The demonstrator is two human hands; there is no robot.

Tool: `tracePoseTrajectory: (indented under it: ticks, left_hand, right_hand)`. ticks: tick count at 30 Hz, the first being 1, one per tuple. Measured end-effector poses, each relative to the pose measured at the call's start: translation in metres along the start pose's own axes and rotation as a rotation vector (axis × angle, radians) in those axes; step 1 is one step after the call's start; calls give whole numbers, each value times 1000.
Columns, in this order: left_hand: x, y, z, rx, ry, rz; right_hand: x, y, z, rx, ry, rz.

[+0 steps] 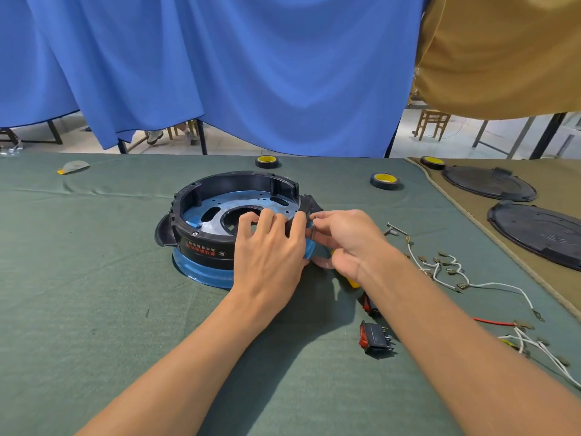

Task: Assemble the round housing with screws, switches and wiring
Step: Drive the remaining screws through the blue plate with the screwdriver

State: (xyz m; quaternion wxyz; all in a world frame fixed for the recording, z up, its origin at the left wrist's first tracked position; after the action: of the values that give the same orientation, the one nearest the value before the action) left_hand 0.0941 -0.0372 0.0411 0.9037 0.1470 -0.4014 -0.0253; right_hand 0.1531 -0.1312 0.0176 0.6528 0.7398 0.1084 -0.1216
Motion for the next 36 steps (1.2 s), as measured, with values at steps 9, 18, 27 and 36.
tracePoseTrajectory:
  ticks: [9,18,27,36]
  left_hand:
    - [5,13,5,-9,-57,18]
    - [2,12,2,32,-85,-12]
    - [10,19,19,29,-213,53]
    - [34,38,71,-143,-361,219]
  right_hand:
    - [-3,7,4,201,45,-36]
    - [3,8,16,117,1,-38]
    - [1,32,24,180,1,70]
    - [-25,54,31,303,67,157]
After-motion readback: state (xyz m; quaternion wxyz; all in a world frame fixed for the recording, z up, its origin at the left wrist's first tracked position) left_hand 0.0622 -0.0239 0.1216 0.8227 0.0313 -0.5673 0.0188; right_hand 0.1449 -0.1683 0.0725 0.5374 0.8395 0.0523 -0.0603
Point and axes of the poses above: each hand's wrist, its own x-axis towards the middle knuckle, its own z-axis out of the back of the hand, y = z × x, the point moved 7 cm from there along x, towards the middle knuckle, and after that the axes turned 4 degrees about -y, right-handed, at the moved point
